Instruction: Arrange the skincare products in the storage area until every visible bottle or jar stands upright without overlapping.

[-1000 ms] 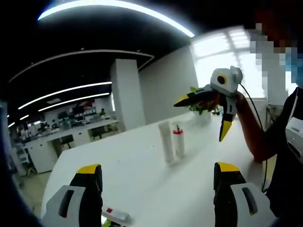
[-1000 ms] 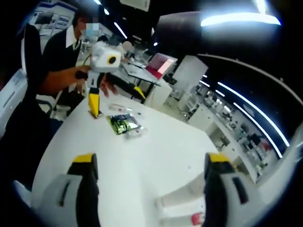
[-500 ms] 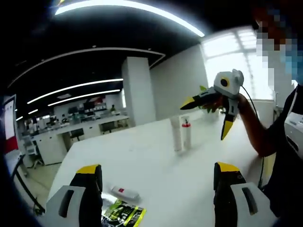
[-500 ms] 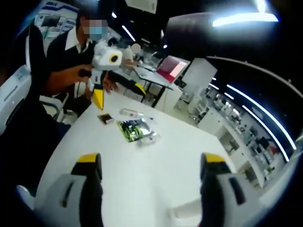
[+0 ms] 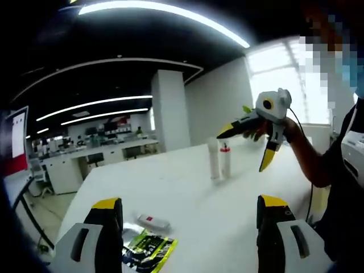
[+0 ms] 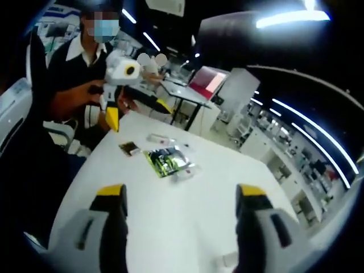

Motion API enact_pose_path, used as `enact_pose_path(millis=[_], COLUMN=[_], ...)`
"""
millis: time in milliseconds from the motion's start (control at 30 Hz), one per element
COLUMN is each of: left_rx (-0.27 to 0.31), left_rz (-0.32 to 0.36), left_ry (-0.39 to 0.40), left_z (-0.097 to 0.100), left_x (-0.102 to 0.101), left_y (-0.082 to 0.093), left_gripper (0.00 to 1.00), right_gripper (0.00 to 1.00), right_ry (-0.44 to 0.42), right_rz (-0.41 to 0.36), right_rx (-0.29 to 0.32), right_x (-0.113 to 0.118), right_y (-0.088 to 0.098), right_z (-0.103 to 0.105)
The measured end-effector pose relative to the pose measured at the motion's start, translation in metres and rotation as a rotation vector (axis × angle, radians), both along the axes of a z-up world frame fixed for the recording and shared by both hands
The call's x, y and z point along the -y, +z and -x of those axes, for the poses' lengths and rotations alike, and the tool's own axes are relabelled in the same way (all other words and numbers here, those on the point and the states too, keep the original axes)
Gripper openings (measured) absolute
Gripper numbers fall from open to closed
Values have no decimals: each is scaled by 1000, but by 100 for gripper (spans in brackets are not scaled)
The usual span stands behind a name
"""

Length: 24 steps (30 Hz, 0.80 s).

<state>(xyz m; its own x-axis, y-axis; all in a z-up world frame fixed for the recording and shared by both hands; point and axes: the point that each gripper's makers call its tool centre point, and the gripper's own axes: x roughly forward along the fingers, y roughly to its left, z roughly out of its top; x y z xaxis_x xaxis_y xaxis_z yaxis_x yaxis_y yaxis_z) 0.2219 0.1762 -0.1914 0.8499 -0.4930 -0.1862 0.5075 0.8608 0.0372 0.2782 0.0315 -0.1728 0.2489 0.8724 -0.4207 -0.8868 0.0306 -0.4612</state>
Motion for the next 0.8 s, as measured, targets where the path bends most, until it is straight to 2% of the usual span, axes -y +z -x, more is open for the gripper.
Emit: enact_pose_path(millis=[300, 800], left_rx=[1, -2], left_rz=[27, 61], left_ry=[26, 41], left_z=[12, 29], left_x=[-17, -31], left_y=[-6, -14], left_gripper=[100, 100], right_gripper=[71, 64], right_ry=[-4, -31], right_rz=[2, 12], right_rx=[-12, -41], right_x=[-14, -33], right_y=[-4, -16], right_z=[5, 8])
